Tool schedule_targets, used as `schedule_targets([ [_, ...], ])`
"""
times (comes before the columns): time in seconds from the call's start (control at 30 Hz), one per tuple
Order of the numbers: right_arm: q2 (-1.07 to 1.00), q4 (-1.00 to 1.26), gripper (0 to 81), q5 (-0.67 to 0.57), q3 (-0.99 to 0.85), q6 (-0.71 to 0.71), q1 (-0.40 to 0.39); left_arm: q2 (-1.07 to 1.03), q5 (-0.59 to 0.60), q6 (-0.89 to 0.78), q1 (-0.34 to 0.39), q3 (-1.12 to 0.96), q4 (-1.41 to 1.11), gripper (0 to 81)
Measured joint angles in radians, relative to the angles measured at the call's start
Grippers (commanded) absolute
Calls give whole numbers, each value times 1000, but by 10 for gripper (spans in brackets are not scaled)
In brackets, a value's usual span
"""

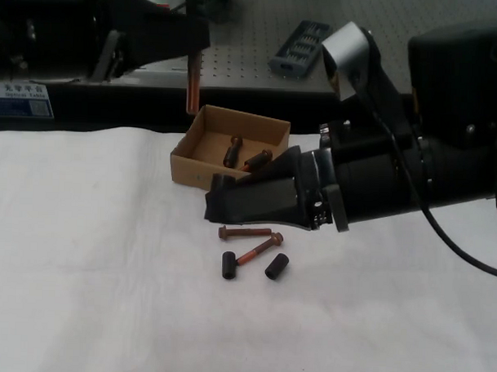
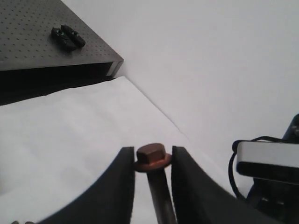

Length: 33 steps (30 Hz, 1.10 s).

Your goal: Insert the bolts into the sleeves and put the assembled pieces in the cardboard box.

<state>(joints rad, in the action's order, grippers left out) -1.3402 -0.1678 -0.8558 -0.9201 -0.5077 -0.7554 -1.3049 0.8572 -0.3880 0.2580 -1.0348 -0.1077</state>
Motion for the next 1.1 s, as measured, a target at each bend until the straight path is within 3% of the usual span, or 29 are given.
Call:
schedule_targets([
  [0.47,-48,54,29,-78,0,5,-2,-1,172,-72,0,0,-7,7],
  [1.1,-75,112,29,-88,-39,22,-2,-1,186,-36,2,0,108,7],
])
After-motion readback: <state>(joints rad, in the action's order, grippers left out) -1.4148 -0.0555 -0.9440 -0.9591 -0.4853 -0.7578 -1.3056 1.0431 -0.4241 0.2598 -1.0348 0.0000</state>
